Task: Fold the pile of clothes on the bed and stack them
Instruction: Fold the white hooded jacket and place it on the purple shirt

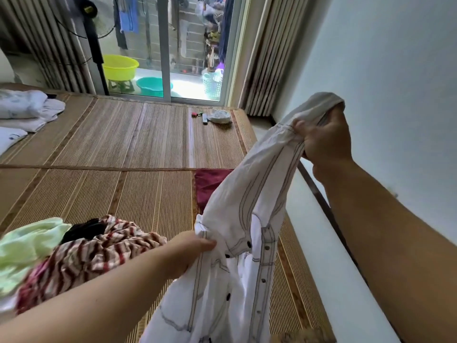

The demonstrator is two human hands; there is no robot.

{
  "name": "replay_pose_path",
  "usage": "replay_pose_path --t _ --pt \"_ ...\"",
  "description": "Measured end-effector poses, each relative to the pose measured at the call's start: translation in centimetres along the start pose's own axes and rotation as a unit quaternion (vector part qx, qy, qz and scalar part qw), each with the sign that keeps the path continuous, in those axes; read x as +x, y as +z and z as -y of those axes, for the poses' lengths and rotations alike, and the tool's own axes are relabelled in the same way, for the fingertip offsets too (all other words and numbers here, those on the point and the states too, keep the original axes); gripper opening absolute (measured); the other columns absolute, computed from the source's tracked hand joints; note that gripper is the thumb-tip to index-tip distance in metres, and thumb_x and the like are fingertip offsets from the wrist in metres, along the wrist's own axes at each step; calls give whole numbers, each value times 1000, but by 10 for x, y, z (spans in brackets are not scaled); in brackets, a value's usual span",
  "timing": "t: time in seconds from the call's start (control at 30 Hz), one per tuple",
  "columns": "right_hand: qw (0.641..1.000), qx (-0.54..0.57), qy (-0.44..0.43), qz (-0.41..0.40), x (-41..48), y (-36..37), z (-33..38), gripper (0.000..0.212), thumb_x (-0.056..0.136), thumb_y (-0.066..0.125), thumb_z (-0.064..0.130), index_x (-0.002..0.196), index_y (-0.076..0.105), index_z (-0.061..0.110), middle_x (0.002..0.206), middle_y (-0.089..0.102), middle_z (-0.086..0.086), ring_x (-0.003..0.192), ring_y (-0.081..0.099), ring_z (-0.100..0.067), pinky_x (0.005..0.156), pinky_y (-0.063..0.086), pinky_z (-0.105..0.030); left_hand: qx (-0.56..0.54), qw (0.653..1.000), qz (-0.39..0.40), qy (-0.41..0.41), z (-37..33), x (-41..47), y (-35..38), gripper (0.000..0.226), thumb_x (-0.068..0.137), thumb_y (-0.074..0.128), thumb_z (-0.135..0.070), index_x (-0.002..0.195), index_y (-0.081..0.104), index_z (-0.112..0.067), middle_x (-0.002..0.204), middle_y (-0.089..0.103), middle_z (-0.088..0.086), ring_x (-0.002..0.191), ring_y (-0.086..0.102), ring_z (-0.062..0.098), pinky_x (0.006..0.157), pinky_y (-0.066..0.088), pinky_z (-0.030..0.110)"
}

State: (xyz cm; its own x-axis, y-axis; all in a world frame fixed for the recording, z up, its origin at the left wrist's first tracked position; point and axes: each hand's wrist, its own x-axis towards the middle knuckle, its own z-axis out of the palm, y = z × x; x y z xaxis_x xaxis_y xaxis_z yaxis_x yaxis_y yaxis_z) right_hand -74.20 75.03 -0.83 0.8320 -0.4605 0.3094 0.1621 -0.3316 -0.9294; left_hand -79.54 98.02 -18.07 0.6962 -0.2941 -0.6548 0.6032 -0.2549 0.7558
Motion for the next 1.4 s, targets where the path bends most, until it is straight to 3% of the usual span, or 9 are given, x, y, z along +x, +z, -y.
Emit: replay_pose_path --t 0.13,0.43,0.57,0.77,0.93,1.03,1.13,1.27,1.4 --pt "997 -24 70 28 12 10 -78 58 83 71 15 134 44 20 127 59 -5 112 61 -27 93 51 -51 118 983 -139 33 21 50 7 13 95 56 -19 100 63 -10 95 68 10 90 65 26 88 54 41" --pt "980 -98 107 134 80 26 -207 60 87 68 20 138 37 25 134 54 -2 117 56 -23 99 48 -46 77 976 -205 -8 14 157 23 16 95 56 -20 80 57 -25 81 64 -3 74 59 10 54 41 19" --pt "969 -123 112 182 114 60 -253 58 87 66 22 137 37 28 130 56 -3 114 58 -26 98 48 -48 81 968 -235 -27 8 205 2 10 95 57 -21 90 62 -14 88 68 8 82 65 23 72 55 38" --pt "955 -105 133 245 174 146 -318 63 87 66 17 142 35 21 135 50 -9 119 54 -30 100 47 -49 140 945 -296 -13 21 285 -54 15 95 54 -23 86 63 -17 88 66 7 83 62 27 73 50 37" --pt "882 -88 261 383 187 191 -404 64 86 70 20 142 39 17 143 44 -11 116 56 -27 89 51 -47 246 875 -414 -57 74 359 -74 51 90 59 -37 135 47 -16 128 54 16 117 50 33 95 41 40" --pt "903 -159 217 335 152 193 -469 54 86 69 25 136 50 16 117 62 -2 93 60 -17 65 47 -27 354 862 -358 -61 123 389 -59 65 84 61 -42 142 40 -23 141 45 11 130 39 31 109 33 44" --pt "876 -237 234 349 91 182 -533 60 87 67 27 142 44 16 128 59 -3 93 56 -15 71 46 -22 422 860 -282 -53 163 405 -35 75 80 57 -59 145 30 -33 155 24 4 142 22 27 113 24 51" --pt "821 -296 317 370 10 170 -588 75 85 67 38 147 29 20 139 48 -8 109 53 -24 84 44 -37 452 858 -237 -58 191 423 -20 87 73 54 -72 147 18 -42 161 -3 -7 147 -3 19 111 12 61" --pt "831 -339 275 344 -23 180 -613 69 83 70 32 141 35 23 120 50 -8 93 53 -19 75 46 -30 479 844 -217 -104 193 446 -24 94 73 60 -68 148 12 -40 160 4 -3 146 8 28 109 21 59"
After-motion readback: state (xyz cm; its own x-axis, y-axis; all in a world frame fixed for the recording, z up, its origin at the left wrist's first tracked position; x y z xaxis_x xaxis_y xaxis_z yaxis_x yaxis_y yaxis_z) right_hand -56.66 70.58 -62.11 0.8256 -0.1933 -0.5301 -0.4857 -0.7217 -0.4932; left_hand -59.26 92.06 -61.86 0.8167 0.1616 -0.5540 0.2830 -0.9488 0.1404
